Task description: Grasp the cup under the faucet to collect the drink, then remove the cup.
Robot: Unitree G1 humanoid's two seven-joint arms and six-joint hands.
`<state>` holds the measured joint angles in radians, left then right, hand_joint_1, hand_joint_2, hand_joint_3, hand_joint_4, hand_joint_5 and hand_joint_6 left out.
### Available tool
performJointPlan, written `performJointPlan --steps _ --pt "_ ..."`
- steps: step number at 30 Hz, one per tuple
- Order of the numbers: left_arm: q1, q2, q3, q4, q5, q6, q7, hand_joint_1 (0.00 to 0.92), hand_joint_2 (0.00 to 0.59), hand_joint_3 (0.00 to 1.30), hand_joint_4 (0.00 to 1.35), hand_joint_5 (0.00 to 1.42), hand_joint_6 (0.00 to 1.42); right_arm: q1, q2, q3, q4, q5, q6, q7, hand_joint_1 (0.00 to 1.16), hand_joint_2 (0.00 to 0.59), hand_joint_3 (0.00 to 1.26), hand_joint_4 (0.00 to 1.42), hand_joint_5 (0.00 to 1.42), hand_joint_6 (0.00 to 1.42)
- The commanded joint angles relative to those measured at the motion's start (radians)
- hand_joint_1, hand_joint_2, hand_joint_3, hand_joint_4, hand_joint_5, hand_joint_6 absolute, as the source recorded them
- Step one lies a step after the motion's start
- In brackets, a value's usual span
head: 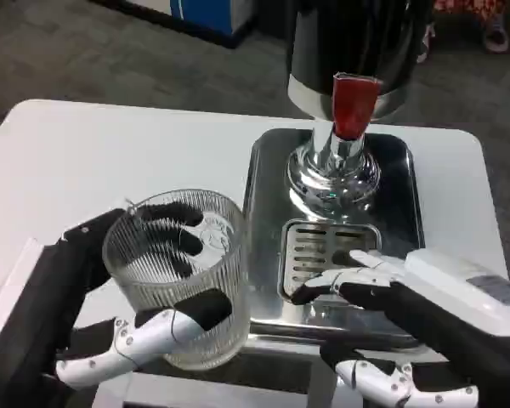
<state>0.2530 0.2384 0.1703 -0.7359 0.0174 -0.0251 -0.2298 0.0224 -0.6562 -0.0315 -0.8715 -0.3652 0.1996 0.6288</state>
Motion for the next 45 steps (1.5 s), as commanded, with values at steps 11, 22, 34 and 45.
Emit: performJointPlan --steps 11,22,34,45 --pt "0.006 0.002 0.001 -0.03 0.004 -0.008 0.007 0.62 0.131 0.75 0.71 0.7 0.53 0.01 0.005 -0.003 -0.001 0.014 0.006 0.003 0.32 0.478 0.25 0.17 0.04 0.0" --pt "0.001 0.002 0.004 -0.024 0.001 -0.01 0.008 0.62 0.131 0.75 0.71 0.7 0.53 0.011 0.006 -0.002 0.0 0.014 0.009 0.002 0.32 0.478 0.25 0.17 0.04 0.0" --pt "-0.095 0.019 0.033 0.123 -0.028 -0.013 0.003 0.62 0.131 0.75 0.71 0.7 0.53 0.018 0.022 -0.005 0.002 0.004 0.026 -0.008 0.33 0.478 0.26 0.19 0.07 0.0" --pt "-0.302 0.111 0.043 0.402 -0.001 -0.109 -0.014 0.62 0.131 0.75 0.71 0.7 0.53 0.024 0.033 -0.011 0.0 0.002 0.036 -0.017 0.33 0.478 0.27 0.21 0.08 0.0"
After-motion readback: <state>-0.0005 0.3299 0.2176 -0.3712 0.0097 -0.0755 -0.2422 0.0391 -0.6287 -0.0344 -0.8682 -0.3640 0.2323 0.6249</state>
